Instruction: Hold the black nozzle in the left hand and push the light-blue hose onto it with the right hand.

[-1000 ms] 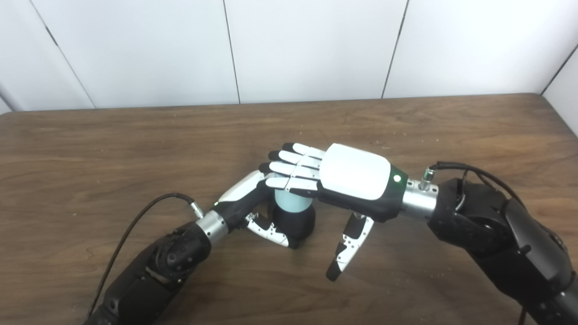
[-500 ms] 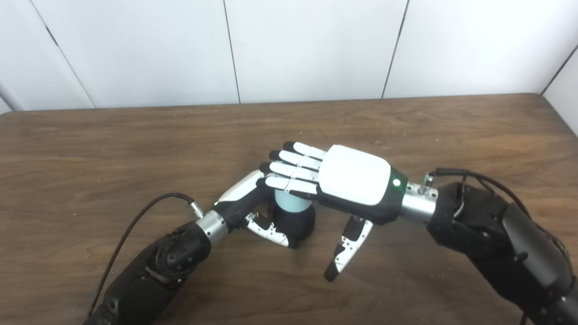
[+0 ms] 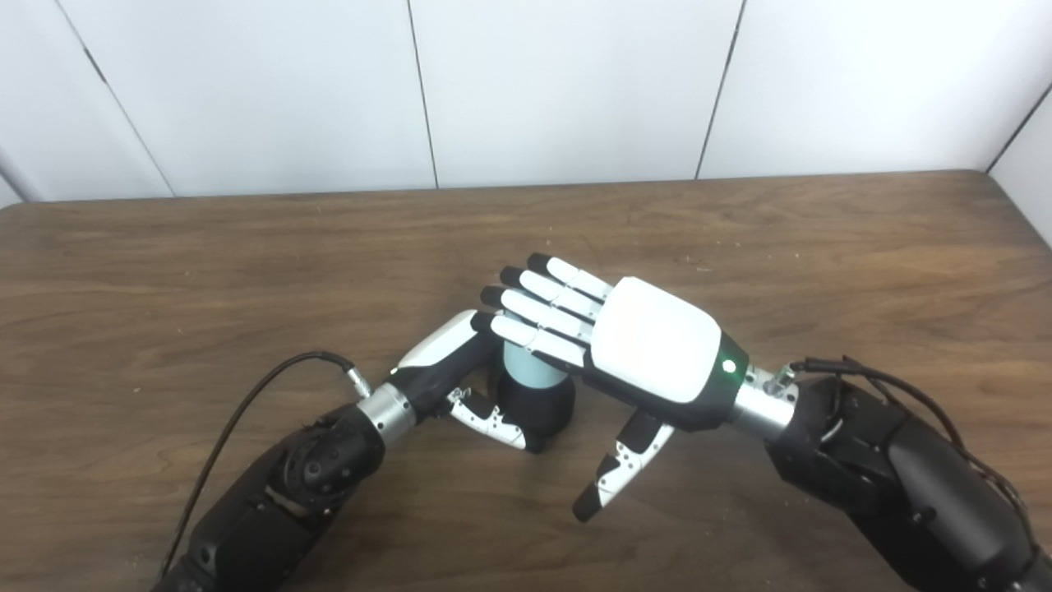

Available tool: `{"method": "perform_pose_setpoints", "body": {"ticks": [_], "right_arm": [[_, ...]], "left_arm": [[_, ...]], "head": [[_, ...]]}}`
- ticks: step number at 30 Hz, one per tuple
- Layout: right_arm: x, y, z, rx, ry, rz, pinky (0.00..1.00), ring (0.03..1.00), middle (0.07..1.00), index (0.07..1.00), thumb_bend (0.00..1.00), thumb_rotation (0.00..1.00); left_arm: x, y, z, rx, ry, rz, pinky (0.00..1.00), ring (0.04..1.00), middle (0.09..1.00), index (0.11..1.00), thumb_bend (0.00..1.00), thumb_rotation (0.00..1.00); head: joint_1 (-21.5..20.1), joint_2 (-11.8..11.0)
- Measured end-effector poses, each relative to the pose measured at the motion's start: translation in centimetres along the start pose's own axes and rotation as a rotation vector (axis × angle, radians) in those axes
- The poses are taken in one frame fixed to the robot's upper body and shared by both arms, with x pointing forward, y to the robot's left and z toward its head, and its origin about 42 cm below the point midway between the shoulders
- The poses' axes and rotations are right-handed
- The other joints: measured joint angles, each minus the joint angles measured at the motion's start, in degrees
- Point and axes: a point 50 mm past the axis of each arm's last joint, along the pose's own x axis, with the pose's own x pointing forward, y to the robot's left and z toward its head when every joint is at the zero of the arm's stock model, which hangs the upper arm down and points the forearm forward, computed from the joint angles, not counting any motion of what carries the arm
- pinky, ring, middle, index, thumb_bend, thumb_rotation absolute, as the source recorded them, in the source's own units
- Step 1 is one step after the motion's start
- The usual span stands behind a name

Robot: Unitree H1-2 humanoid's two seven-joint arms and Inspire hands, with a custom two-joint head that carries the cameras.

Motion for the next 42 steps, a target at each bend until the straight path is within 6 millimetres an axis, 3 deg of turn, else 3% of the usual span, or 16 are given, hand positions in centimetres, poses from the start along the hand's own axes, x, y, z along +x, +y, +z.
{"method": "perform_pose_setpoints", "body": {"ticks": [8, 19, 34, 42], "right_arm": [[-0.3, 0.9, 0.6, 0.012, 0.063, -0.065, 1.0, 1.0, 1.0, 1.0, 0.93, 0.92], [-0.9, 1.7, 0.0, 0.014, 0.099, -0.111, 1.0, 1.0, 1.0, 1.0, 0.93, 0.93], [-1.0, 1.3, -0.3, 0.078, 0.104, -0.182, 1.0, 1.0, 1.0, 1.0, 0.97, 0.84], [-1.3, 0.1, -1.1, 0.153, 0.135, -0.285, 1.0, 1.0, 1.0, 1.0, 0.99, 0.8]], "left_arm": [[0.0, 0.0, 0.0, -0.001, 0.0, 0.0, 1.0, 0.996, 0.819, 0.48, 0.52, 0.06], [0.0, 0.0, 0.0, -0.001, 0.0, 0.0, 1.0, 0.996, 0.819, 0.48, 0.52, 0.06], [0.0, 0.0, 0.0, -0.001, 0.0, 0.0, 1.0, 0.996, 0.819, 0.48, 0.52, 0.06], [0.0, 0.0, 0.0, -0.001, 0.0, 0.0, 1.0, 0.996, 0.819, 0.48, 0.52, 0.06]], "head": [[0.0, 0.0], [0.0, 0.0], [0.0, -0.09], [0.0, 0.0]]}}
